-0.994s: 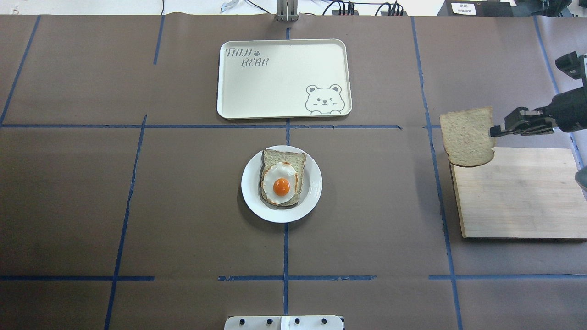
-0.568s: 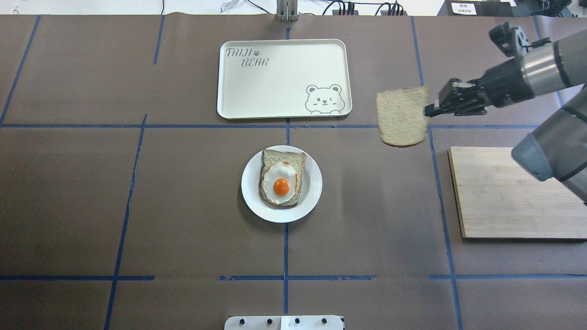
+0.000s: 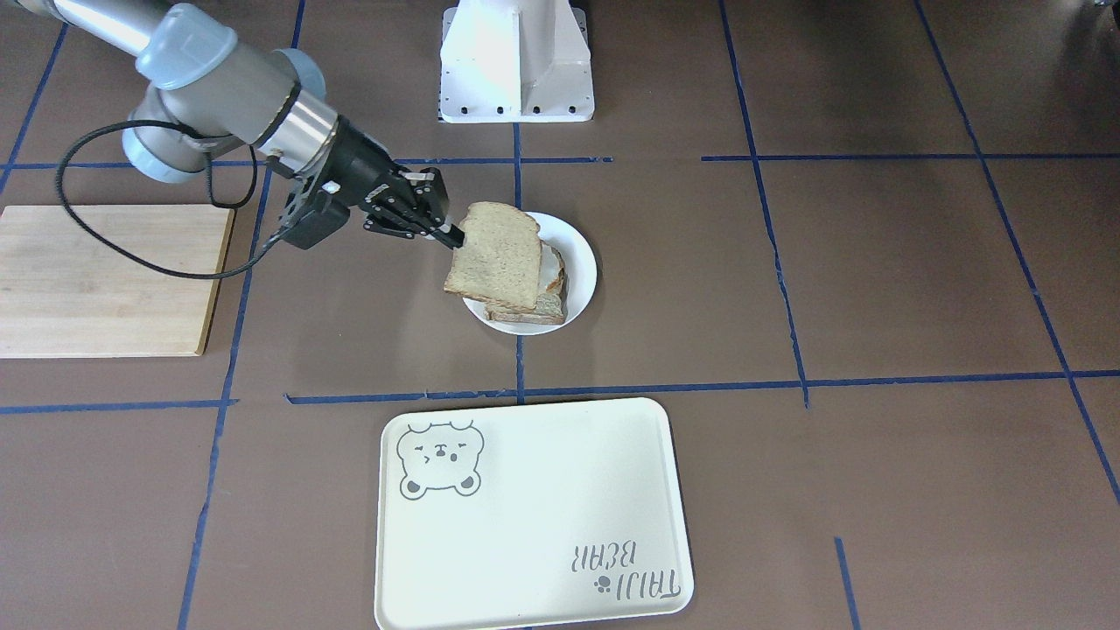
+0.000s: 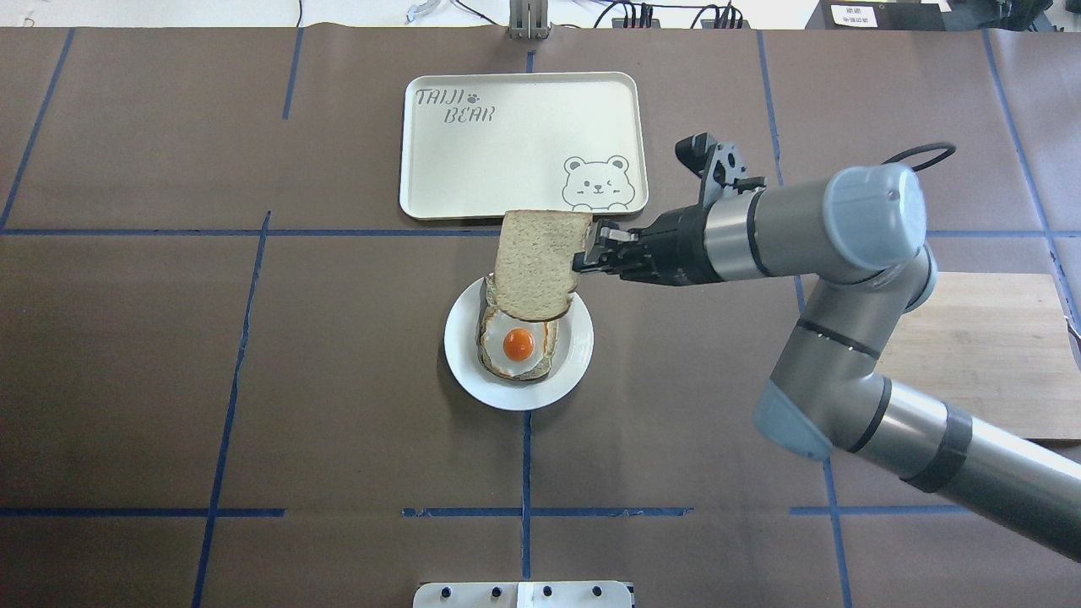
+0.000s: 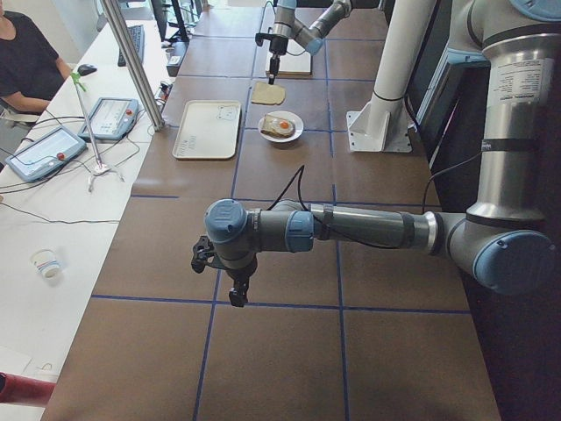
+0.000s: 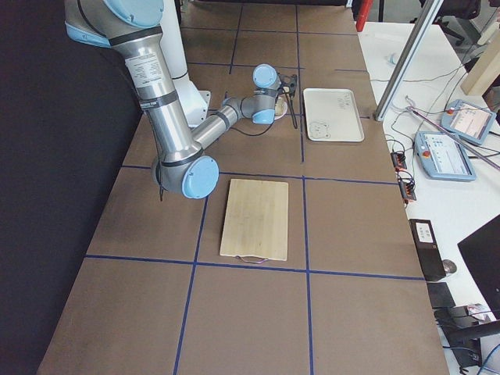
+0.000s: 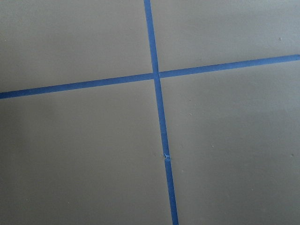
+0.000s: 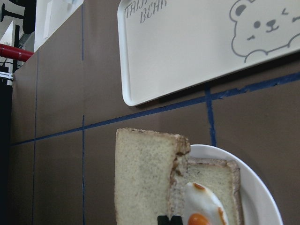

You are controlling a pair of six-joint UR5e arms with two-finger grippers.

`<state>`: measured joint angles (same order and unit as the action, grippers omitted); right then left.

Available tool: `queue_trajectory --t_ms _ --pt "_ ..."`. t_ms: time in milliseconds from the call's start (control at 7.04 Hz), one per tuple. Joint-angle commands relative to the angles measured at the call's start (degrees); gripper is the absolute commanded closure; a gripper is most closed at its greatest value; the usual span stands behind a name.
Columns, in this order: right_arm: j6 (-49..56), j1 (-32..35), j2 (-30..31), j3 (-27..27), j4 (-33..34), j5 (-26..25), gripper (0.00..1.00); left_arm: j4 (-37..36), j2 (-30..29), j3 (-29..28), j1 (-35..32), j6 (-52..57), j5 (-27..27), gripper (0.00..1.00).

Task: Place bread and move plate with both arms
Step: 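Lift the bread slice with the right gripper and carry it toward the plate, then lower the bread onto the egg toast on the plate and open the right gripper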

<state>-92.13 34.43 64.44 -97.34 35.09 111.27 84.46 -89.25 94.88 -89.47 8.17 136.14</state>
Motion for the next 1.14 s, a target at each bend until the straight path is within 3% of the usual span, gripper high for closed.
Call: queue_trajectory --t_ms 0,426,852,994 --pt "-0.2 -5.4 -0.7 1.3 0.1 -6.2 1.0 0.0 0.0 -0.2 0.0 0.0 0.0 0.0" --pt "0.1 -7.6 -1.0 6.1 0.0 -7.6 1.0 0.0 0.0 -0.3 0.0 0.0 0.0 0.0" --pt "0.1 -8.0 -1.0 7.3 0.2 -8.5 0.97 0.0 0.0 0.1 0.0 0.0 0.0 0.0" --pt "0.0 -8.0 -1.0 7.4 0.2 -8.5 0.84 0.0 0.0 0.2 0.0 0.0 0.0 0.0"
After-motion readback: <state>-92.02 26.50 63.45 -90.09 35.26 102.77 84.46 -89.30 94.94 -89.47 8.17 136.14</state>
